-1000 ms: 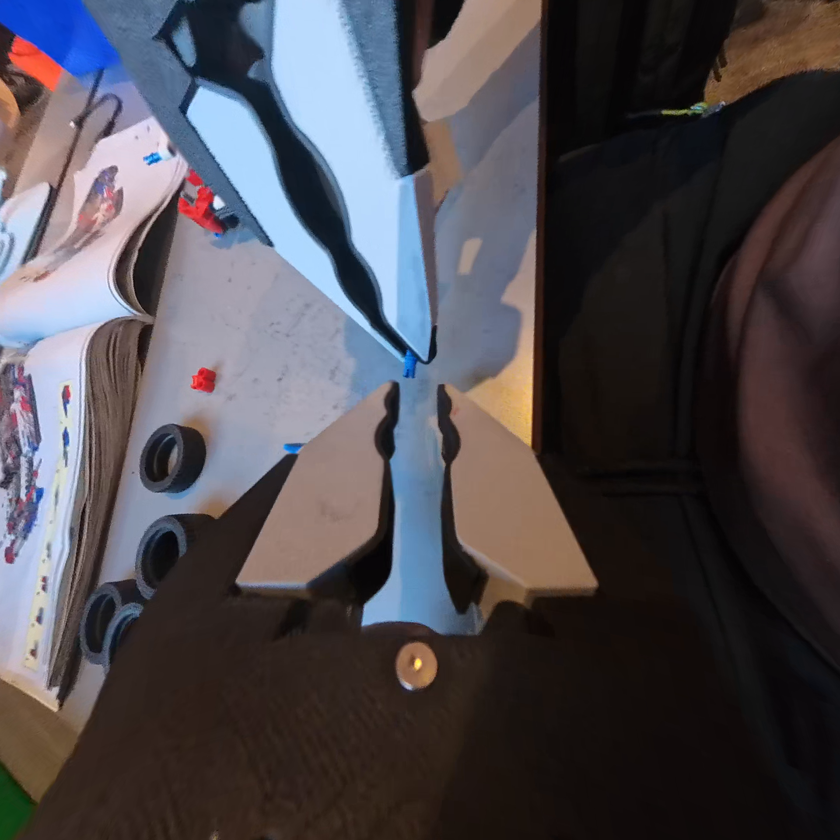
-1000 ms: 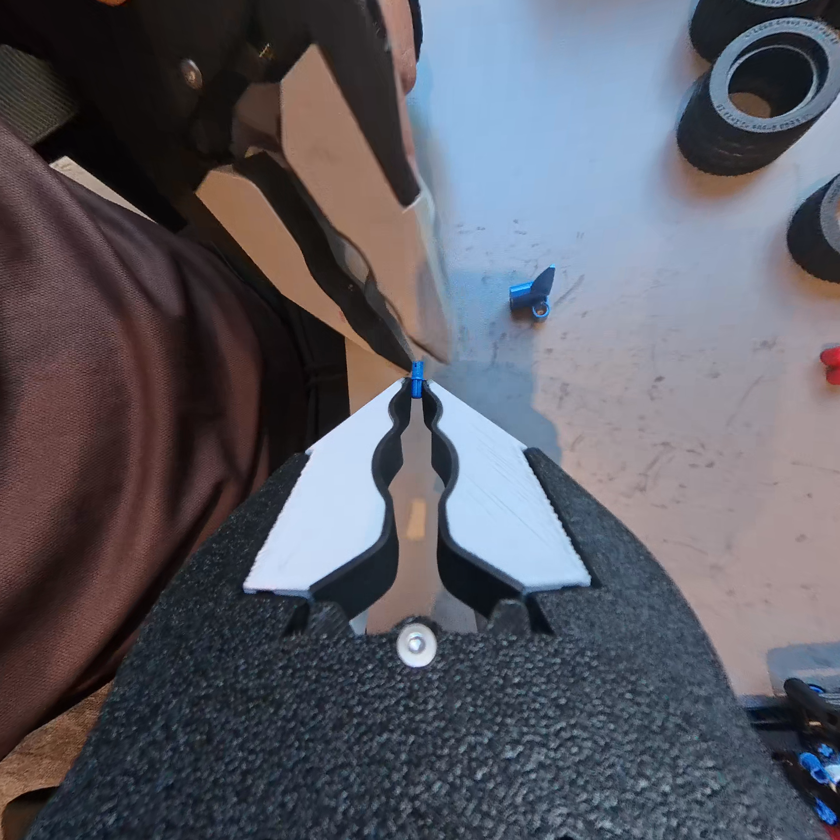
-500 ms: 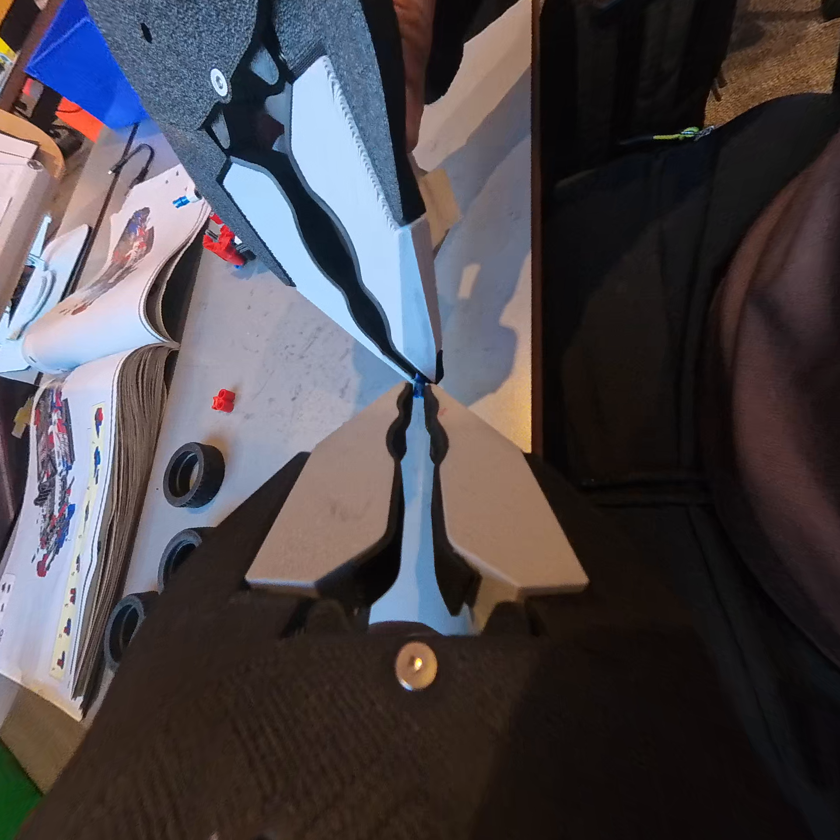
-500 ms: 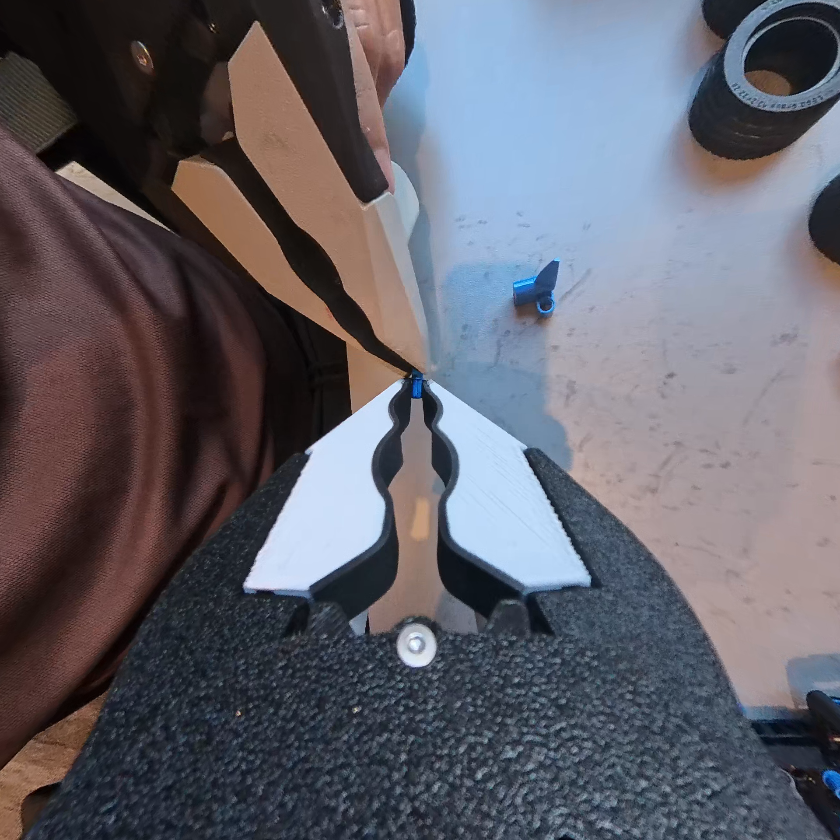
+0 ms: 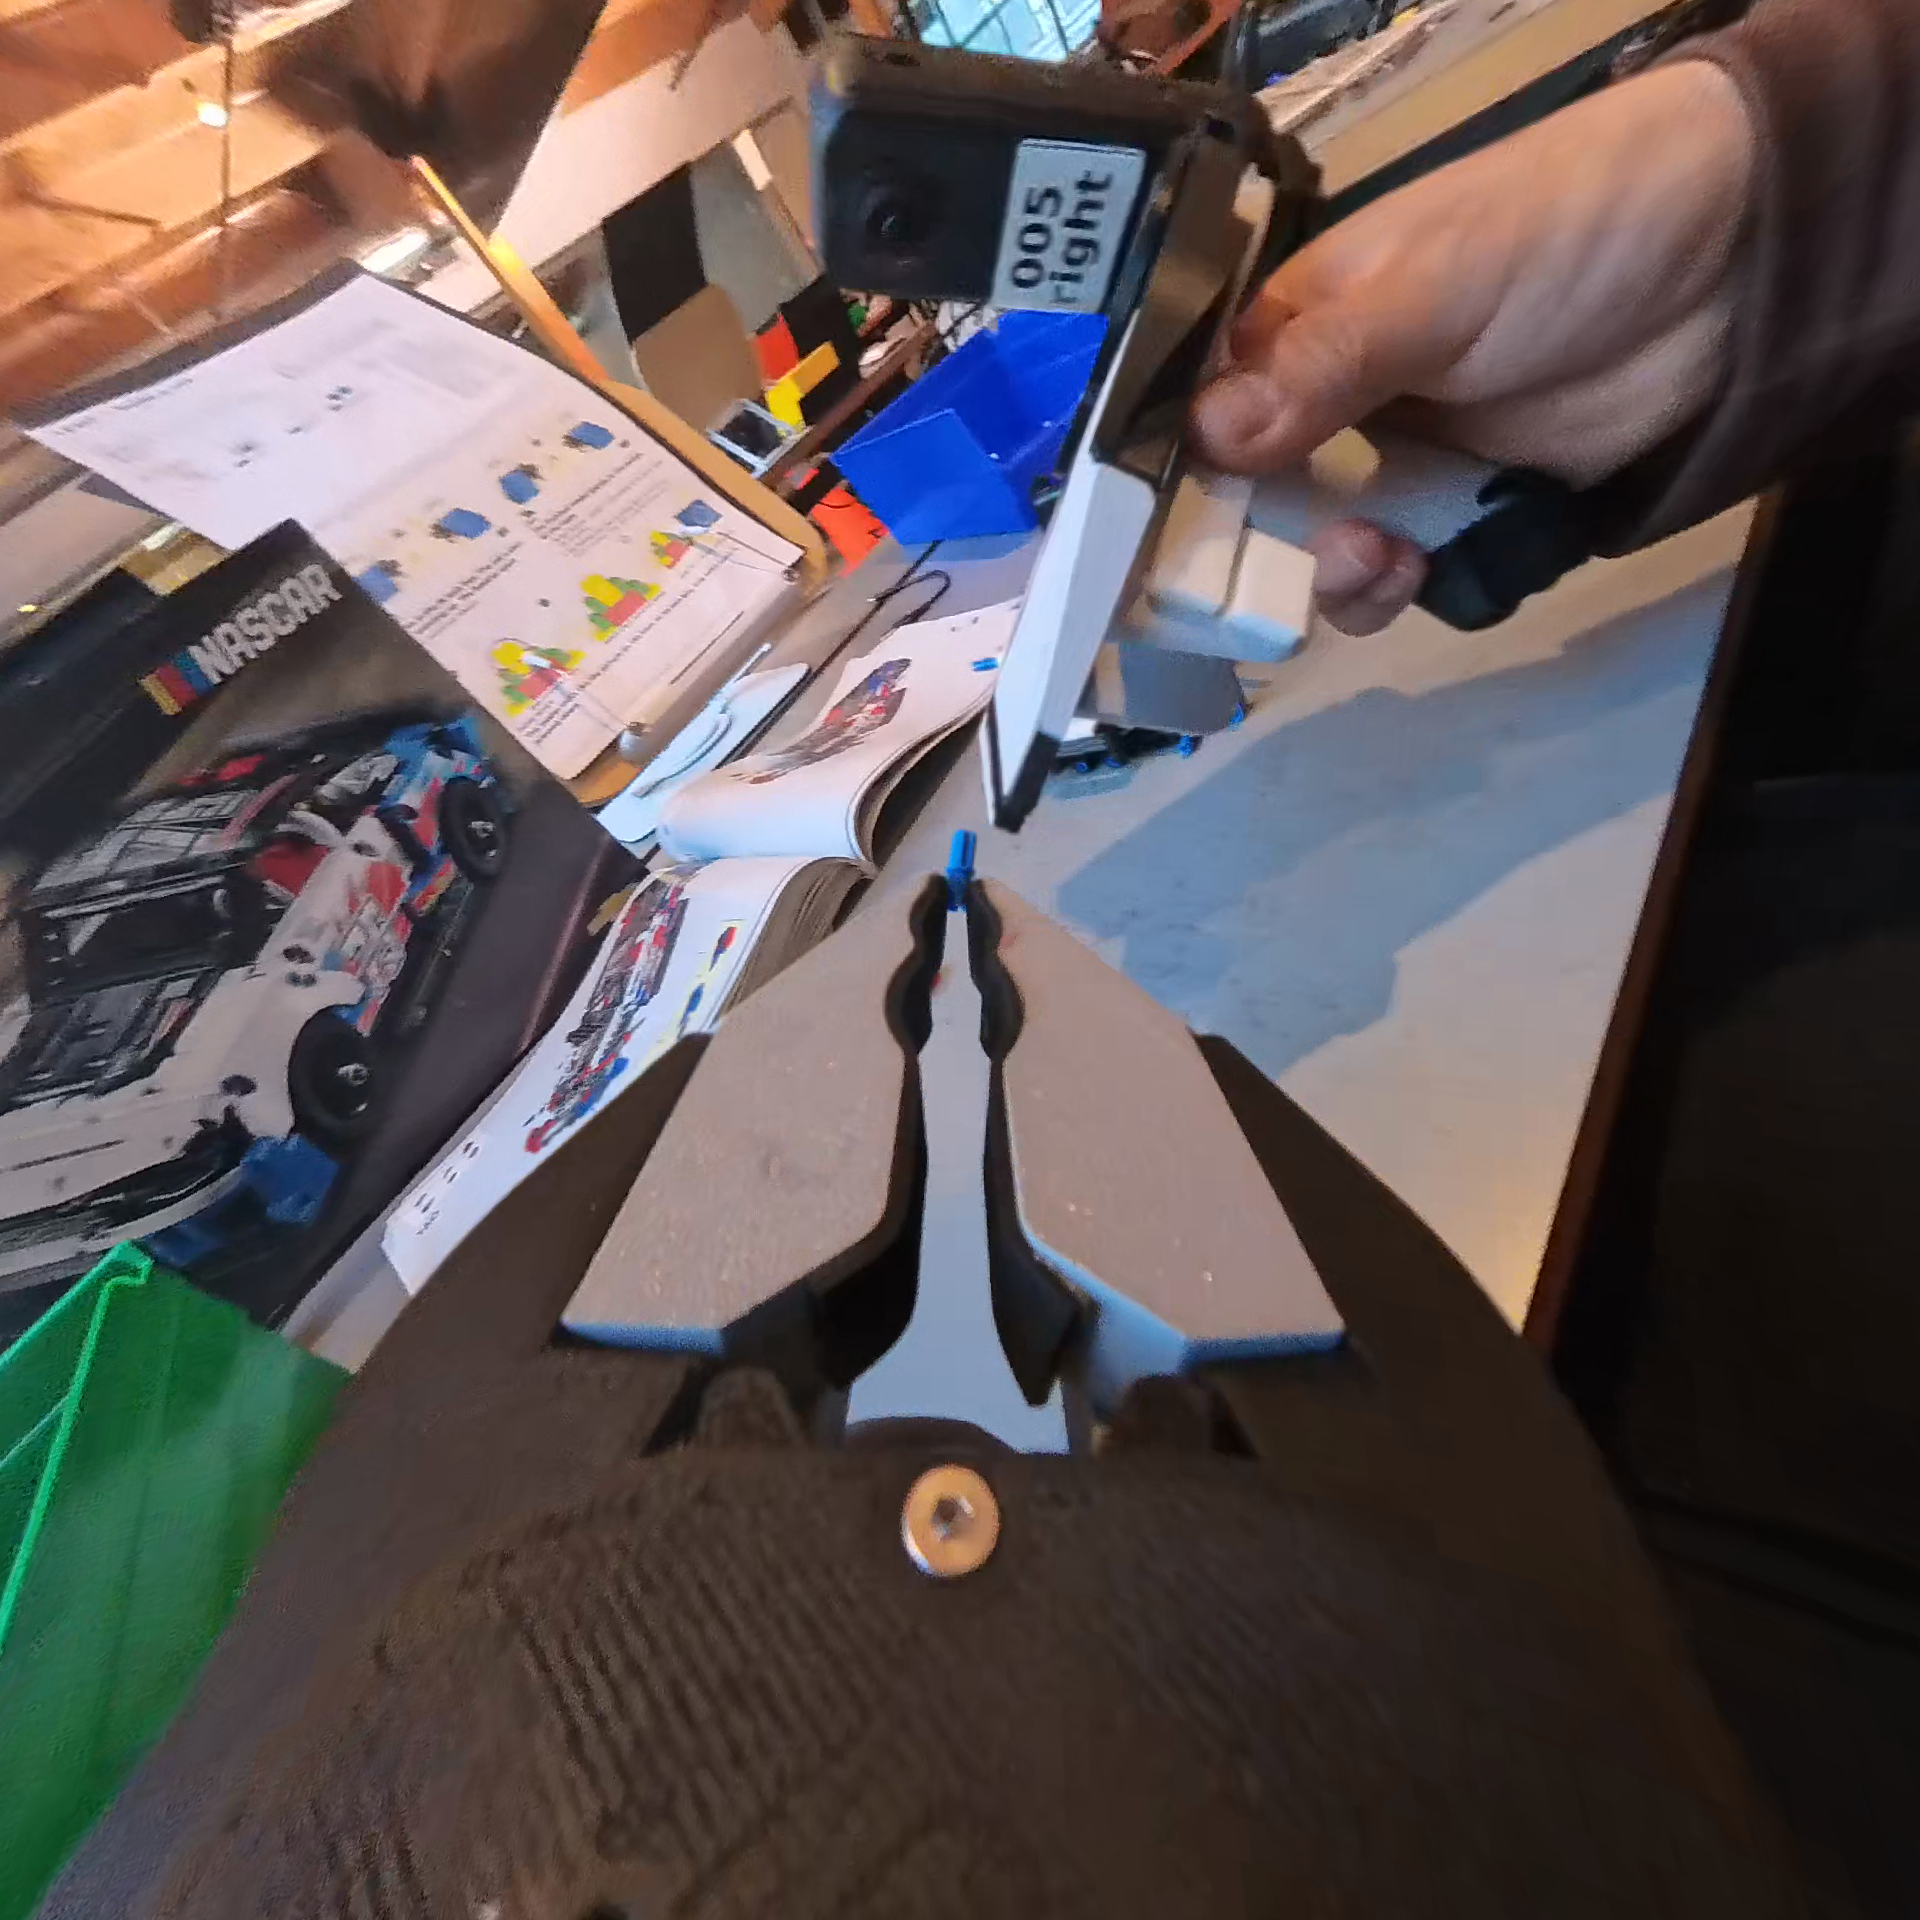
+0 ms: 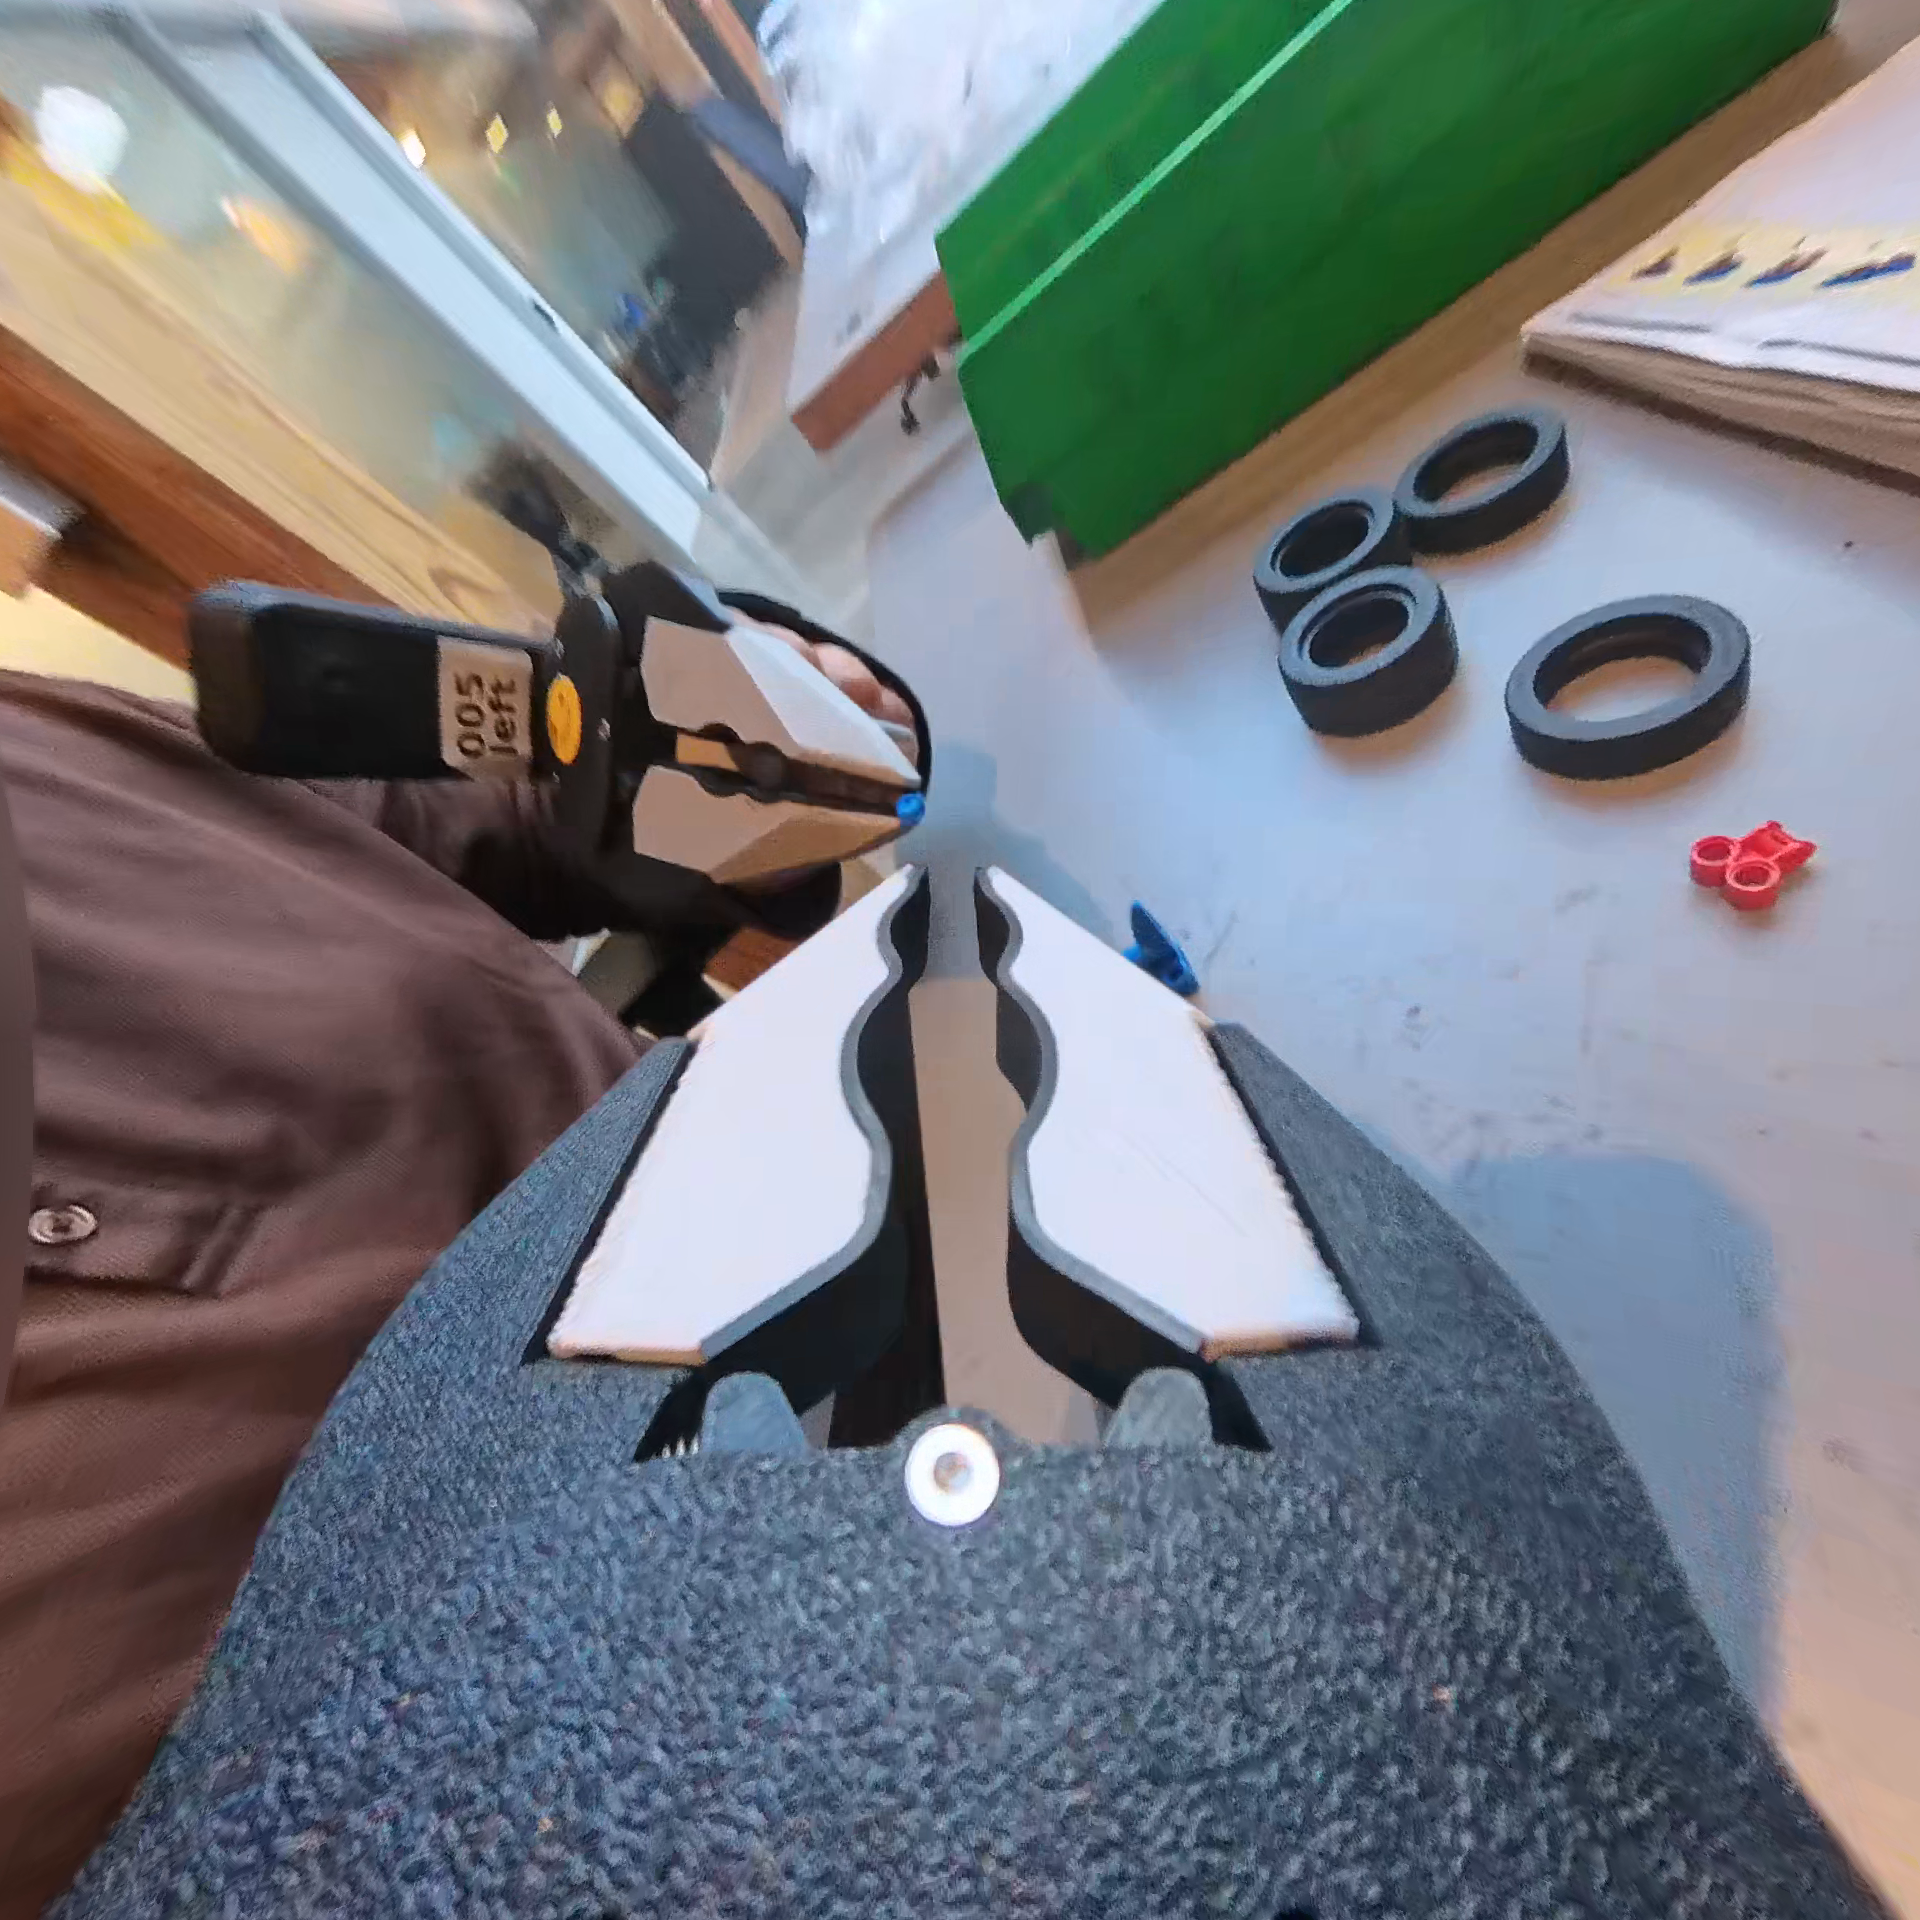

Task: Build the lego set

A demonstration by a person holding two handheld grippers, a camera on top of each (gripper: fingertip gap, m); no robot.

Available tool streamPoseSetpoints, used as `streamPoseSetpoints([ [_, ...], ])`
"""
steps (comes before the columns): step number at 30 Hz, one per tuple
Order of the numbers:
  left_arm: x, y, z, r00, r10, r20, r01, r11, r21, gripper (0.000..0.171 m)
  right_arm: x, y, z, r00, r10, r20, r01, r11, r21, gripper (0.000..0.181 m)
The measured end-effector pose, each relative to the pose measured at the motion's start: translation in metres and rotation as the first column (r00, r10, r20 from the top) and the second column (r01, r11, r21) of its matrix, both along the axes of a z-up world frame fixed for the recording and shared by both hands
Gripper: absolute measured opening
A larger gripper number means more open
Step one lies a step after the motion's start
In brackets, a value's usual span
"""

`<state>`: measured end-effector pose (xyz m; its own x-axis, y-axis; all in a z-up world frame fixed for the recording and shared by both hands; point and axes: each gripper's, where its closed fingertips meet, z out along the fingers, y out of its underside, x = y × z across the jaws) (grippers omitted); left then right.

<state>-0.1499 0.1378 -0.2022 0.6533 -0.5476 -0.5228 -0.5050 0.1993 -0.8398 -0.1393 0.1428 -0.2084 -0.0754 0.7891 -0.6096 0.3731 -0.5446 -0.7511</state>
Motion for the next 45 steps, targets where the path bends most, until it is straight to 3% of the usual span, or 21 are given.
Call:
streamPoseSetpoints([
  [3,-0.002,0.002,-0.002,1.000,0.024,-0.018,-0.024,1.000,0.006,0.001,-0.004,-0.004,0.008,0.999,-0.006,-0.053,0.005,1.000,-0.014,0.008],
  [16,0.000,0.002,-0.008,0.999,0.022,-0.044,-0.022,1.000,0.003,0.001,-0.016,-0.005,-0.002,1.000,-0.028,-0.014,0.028,0.998,0.055,0.003],
  [20,0.003,0.003,-0.015,1.000,-0.020,-0.007,0.019,0.994,-0.104,0.003,-0.014,-0.002,-0.008,0.998,-0.044,0.036,0.038,0.987,0.154,0.003],
  [25,-0.020,0.009,-0.034,0.997,-0.075,-0.001,0.070,0.942,-0.329,0.027,-0.009,0.005,-0.036,0.976,-0.040,0.212,-0.025,0.956,0.292,0.003],
  [28,-0.028,0.006,-0.060,0.986,-0.166,0.026,0.154,0.828,-0.539,0.035,-0.011,0.005,-0.054,0.949,-0.017,0.314,-0.096,0.936,0.339,0.003],
  [30,-0.028,0.006,-0.074,0.979,-0.203,0.016,0.171,0.775,-0.608,0.037,-0.013,0.007,-0.066,0.924,-0.017,0.381,-0.145,0.908,0.392,0.003],
  [36,-0.016,0.013,-0.096,0.962,-0.254,-0.095,0.133,0.747,-0.652,0.036,-0.019,0.010,-0.076,0.897,-0.001,0.441,-0.209,0.881,0.425,0.003],
  [42,-0.011,0.010,-0.104,0.952,-0.294,-0.084,0.167,0.730,-0.663,0.016,-0.021,0.007,-0.083,0.888,0.031,0.458,-0.251,0.869,0.428,0.003],
  [45,-0.011,0.009,-0.104,0.952,-0.298,-0.077,0.174,0.728,-0.663,0.015,-0.024,0.007,-0.084,0.892,0.036,0.451,-0.251,0.869,0.427,0.003],
])
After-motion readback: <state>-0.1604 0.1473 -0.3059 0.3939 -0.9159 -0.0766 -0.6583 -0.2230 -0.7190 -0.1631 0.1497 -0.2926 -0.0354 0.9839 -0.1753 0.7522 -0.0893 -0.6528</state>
